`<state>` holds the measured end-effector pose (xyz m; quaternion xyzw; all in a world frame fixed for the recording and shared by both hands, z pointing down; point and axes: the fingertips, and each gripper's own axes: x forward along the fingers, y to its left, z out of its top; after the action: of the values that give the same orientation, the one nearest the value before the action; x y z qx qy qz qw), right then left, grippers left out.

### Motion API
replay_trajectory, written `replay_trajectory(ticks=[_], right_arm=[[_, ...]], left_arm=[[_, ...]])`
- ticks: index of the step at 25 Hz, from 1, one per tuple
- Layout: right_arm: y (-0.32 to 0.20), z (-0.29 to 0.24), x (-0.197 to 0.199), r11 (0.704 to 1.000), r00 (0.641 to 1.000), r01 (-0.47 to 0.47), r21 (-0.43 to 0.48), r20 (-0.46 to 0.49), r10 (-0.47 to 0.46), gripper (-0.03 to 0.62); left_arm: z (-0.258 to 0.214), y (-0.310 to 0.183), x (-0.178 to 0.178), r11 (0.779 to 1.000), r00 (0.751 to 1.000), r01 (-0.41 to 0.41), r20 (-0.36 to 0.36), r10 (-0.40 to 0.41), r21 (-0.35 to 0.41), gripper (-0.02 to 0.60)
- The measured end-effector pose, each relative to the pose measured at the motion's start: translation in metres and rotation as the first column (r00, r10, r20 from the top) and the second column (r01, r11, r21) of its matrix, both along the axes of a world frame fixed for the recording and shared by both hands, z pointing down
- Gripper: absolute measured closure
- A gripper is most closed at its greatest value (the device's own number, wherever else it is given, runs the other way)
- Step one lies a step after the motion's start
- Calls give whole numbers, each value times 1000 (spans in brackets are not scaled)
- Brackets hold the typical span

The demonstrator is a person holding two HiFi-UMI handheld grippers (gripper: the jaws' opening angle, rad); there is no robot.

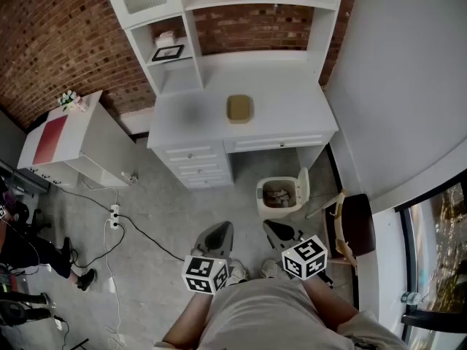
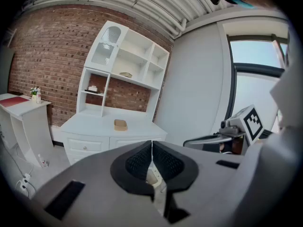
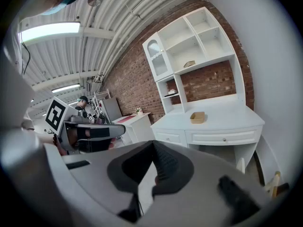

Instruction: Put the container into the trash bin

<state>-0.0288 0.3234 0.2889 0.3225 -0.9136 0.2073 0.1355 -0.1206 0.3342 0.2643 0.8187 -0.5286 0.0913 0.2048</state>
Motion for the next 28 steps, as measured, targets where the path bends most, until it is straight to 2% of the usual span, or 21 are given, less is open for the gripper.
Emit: replay_trajectory(ticks=[4,14,19,28], right_arm=[[-2,-3,-1,1000,999,-29,13,-24,29,566],[0,-2,-18,999,998,-29,23,-49,30,566],[-2,-5,-29,998,998,-55,-2,4,55,566],[-6,-7,-57,997,997,-82,12,-13,82,566]], left_arm=[[-5,0,-3,1000,1000,-16,-4,16,0,565],[-7,2,-17,1000,999,-25,-23,25,6,565],[-8,1,-30,999,999,-35,-36,36,10,565],[-10,8,-58,996,996,-83,-20,83,14,565]])
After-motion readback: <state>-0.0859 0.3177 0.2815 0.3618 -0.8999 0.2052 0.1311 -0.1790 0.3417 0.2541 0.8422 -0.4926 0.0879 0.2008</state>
